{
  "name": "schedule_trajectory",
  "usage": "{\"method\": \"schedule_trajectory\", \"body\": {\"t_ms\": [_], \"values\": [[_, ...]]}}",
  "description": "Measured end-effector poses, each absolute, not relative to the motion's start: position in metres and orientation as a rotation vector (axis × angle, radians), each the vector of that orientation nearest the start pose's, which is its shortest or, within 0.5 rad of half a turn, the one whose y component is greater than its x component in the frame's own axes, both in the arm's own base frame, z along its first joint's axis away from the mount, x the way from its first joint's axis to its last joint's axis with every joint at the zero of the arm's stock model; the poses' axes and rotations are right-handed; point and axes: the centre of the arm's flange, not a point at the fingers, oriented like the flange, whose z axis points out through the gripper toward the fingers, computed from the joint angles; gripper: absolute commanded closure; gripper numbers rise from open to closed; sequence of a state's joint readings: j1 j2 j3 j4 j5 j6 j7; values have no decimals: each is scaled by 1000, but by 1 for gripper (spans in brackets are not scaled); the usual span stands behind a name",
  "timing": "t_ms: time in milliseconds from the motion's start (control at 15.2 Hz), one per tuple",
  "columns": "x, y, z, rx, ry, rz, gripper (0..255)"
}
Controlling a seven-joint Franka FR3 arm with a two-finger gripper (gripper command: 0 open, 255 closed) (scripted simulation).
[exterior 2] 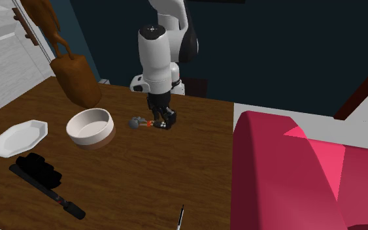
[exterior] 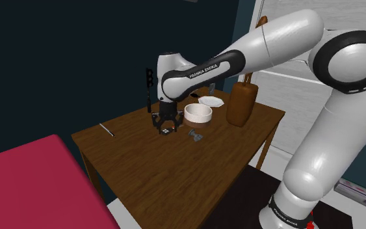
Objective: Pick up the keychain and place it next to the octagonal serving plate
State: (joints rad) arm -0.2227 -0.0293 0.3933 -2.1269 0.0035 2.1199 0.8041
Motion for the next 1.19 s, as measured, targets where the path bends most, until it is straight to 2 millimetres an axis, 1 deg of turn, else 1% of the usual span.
{"method": "schedule_trajectory", "body": {"t_ms": [462, 594, 924, 990, 1056, 1122, 1188], "values": [[544, 4, 424, -2982, 980, -34, 255], [553, -24, 424, -2982, 980, -34, 255], [563, -83, 425, -2982, 979, -34, 255], [564, -98, 424, -2982, 979, -34, 255], [567, -109, 425, -2982, 979, -34, 255], [570, -127, 425, -2982, 980, -34, 255], [570, -138, 425, -2982, 980, -34, 255]]}}
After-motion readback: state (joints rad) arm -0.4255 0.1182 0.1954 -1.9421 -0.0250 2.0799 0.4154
